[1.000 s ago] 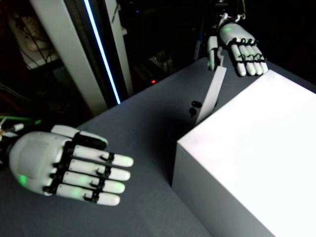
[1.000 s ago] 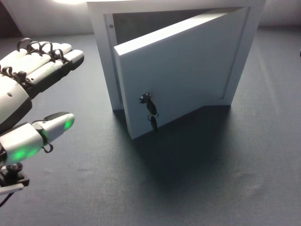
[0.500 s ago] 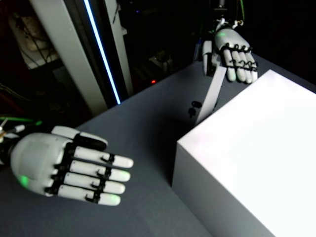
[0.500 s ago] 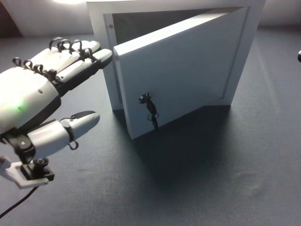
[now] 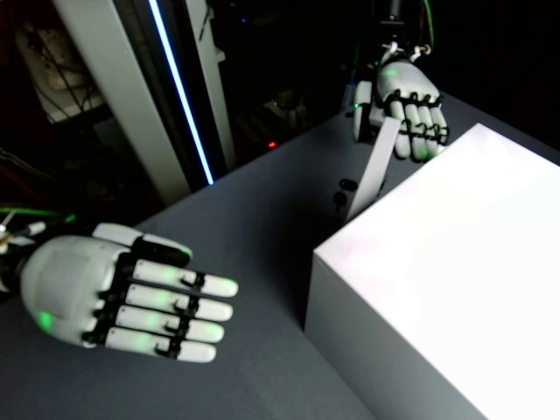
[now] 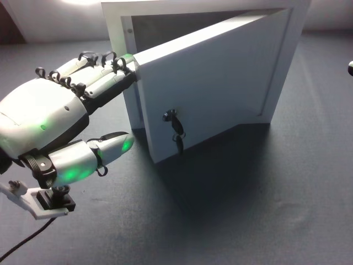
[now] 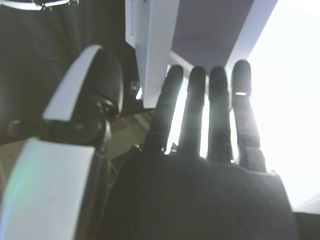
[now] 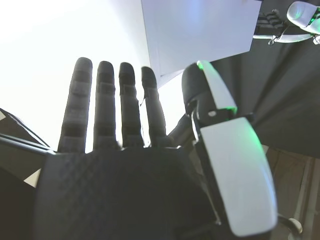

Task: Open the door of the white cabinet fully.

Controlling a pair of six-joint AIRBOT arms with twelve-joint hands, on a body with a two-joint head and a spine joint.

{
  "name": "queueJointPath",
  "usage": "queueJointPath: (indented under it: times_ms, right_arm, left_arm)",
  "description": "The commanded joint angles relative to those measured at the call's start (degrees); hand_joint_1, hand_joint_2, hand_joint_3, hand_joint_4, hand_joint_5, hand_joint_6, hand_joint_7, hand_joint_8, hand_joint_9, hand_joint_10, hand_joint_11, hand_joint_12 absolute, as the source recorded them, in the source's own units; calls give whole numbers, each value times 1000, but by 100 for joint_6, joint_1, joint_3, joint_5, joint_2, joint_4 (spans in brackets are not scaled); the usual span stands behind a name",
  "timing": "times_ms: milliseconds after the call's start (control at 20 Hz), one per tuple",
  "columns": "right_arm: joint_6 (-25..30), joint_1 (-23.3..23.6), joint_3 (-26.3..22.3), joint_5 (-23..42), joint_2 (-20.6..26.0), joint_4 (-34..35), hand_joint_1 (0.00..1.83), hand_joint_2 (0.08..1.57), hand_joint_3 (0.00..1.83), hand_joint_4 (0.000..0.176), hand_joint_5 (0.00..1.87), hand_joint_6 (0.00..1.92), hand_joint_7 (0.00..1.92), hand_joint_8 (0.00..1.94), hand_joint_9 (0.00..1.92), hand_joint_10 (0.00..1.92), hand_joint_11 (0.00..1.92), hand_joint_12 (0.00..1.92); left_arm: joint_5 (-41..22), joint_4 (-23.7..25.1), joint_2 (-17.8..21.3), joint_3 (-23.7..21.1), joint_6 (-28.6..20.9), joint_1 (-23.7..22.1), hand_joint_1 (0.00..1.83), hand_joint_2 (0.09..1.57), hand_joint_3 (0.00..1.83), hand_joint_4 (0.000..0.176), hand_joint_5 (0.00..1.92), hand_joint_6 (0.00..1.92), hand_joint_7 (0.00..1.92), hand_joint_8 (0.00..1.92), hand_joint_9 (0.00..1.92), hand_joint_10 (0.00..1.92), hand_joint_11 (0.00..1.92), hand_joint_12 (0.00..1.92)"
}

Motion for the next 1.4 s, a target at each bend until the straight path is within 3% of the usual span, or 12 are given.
queueJointPath:
  times_ms: [0,50,100,450,600,950,1150,1350]
  right_arm:
    - [62,36,35,704,26,152,649,1393,2,0,300,2,308,2,267,1,230,48]
    - [65,36,35,704,26,152,646,1396,3,0,297,0,305,1,262,0,223,44]
    - [67,36,35,704,26,152,642,1393,1,0,299,1,306,1,265,1,229,46]
    - [94,36,41,705,25,154,669,1390,0,0,307,1,314,1,288,4,261,51]
    - [98,36,46,705,18,155,663,1393,1,0,306,1,321,3,297,6,275,55]
    - [106,36,50,705,10,156,625,1390,0,0,296,0,303,0,273,0,251,40]
    - [107,37,50,706,6,156,653,1389,0,0,300,1,309,1,277,1,252,37]
    - [107,37,53,706,2,156,688,1391,0,0,305,1,321,3,294,4,270,41]
  left_arm:
    - [-697,85,-40,25,-68,-78,168,1471,3,0,15,3,3,0,95,17,0,871]
    - [-701,120,-40,19,-97,-81,190,1483,4,0,46,9,7,1,34,24,0,540]
    - [-718,157,-40,0,-126,-74,148,1501,8,0,66,9,52,10,28,18,0,367]
    - [-810,355,-36,-85,-297,1,230,1506,0,0,69,3,60,6,33,5,0,116]
    - [-829,459,-38,-100,-360,-31,236,1498,1,0,43,2,28,1,6,0,0,75]
    - [-791,799,-100,-103,-515,-206,234,1463,0,0,177,9,125,6,99,8,36,101]
    - [-624,1067,-176,-49,-655,-392,247,1449,0,0,131,0,84,0,55,0,6,70]
    - [-351,1382,-288,26,-844,-587,350,1442,0,0,174,4,62,1,41,2,49,106]
